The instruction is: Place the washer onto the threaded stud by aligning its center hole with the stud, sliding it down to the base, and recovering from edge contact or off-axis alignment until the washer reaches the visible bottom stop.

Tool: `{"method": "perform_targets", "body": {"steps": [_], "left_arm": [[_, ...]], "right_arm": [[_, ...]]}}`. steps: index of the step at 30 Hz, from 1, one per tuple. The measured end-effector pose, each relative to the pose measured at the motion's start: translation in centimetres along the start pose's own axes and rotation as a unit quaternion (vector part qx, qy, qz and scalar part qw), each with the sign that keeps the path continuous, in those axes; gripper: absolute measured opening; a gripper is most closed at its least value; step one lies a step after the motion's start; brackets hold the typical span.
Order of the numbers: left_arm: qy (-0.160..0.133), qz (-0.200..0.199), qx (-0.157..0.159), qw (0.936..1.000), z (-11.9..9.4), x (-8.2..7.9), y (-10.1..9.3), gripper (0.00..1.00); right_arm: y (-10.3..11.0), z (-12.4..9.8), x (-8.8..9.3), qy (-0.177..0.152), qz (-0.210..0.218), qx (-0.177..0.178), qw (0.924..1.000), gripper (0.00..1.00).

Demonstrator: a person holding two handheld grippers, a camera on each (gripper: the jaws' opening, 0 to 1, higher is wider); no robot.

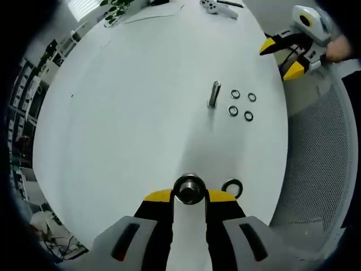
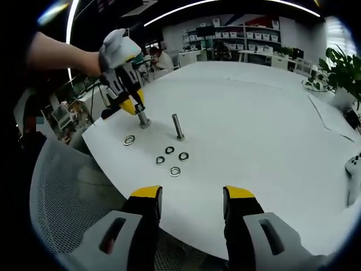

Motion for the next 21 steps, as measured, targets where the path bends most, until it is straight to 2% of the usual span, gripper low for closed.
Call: {"method": "perform_targets", "body": {"steps": [7,21], "left_arm": [[0.001,-0.009,-0.010,0.9999,1.5,0.6,0.1,0.19],[0.010,-0.024,-0.008,0.9996,3.2,0.8,0.0,0.19]], "right_arm": [[0.0,-0.1,0.0,-0.002,0.002,0.001,1.0000,0.46],[-0.1,0.0,0.0,-0.002,0.001,0.003,1.0000,0.45]]}}
Point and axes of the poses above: the point that each gripper's makers call its tool centre point, and the gripper's own axes: z roughly forward along the fingers, y roughly to its left, x roughly out of its underside, the point moved 10 cm from there along -z, roughly backward along the fingers, and after that the axes turned 2 degrees about -y, right-handed, at the moved point
